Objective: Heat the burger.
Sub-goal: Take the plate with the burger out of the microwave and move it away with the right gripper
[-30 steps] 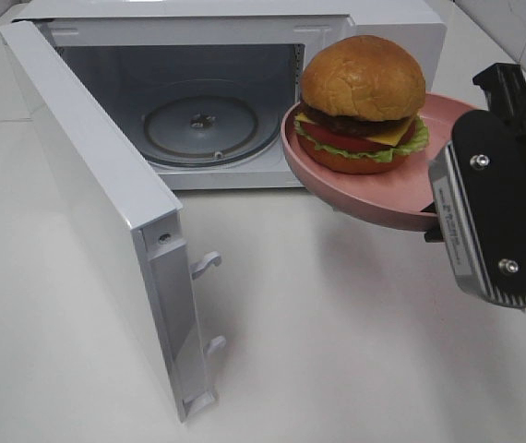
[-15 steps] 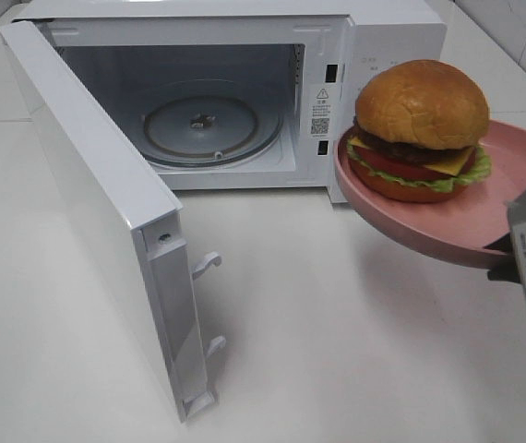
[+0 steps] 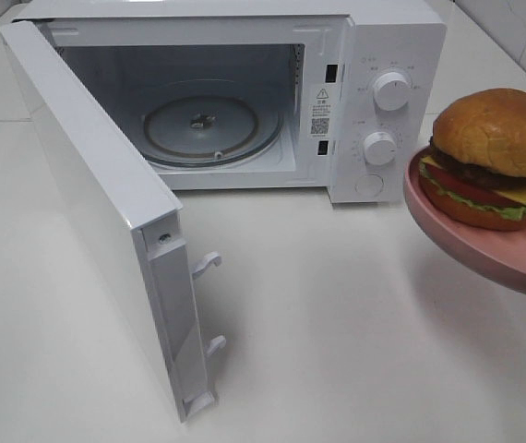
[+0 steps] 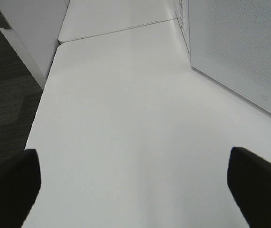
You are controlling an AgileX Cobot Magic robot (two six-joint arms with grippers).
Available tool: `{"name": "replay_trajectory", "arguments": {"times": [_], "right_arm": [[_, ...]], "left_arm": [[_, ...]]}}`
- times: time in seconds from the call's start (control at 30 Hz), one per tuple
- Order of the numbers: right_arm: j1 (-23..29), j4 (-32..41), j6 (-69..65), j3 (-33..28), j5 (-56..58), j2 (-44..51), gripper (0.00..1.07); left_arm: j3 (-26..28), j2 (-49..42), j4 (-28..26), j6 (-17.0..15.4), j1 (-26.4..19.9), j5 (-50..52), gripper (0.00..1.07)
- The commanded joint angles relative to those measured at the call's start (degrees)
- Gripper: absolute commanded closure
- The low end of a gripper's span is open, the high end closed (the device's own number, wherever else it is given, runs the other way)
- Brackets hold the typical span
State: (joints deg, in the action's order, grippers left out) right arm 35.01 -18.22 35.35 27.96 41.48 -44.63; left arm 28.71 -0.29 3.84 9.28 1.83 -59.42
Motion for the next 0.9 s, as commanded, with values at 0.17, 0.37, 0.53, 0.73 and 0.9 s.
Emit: {"name": "replay_trajectory", "arguments": {"times": [0.17, 0.37, 0.53, 0.73, 0.9], "right_arm": [[-0.3, -9.3, -12.9, -0.7, -1.2, 0.6, 1.07], [-0.3, -15.5, -23.3, -1.4, 3.2, 0.6, 1.07], [-0.3, -17.9, -29.0, -1.5, 6.4, 0.6, 1.07], [-0.3, -21.4, -35.4, -1.5, 8.9, 0.1, 1.07], [-1.9, -23.9, -42.3, -1.5, 9.9, -5.4, 1.07]], "left_arm": [[-0.2, -1.0, -0.1, -0.2, -0.2, 0.6, 0.06], [-0.2, -1.0, -0.1, -0.2, -0.2, 0.6, 0.06], [-0.2, -1.0, -0.1, -0.2, -0.2, 0.6, 0.06], [-0.2, -1.0, -0.1, -0.2, -0.2, 0.6, 0.06], [-0.2, -1.0, -0.1, -0.2, -0.2, 0.6, 0.06]]}}
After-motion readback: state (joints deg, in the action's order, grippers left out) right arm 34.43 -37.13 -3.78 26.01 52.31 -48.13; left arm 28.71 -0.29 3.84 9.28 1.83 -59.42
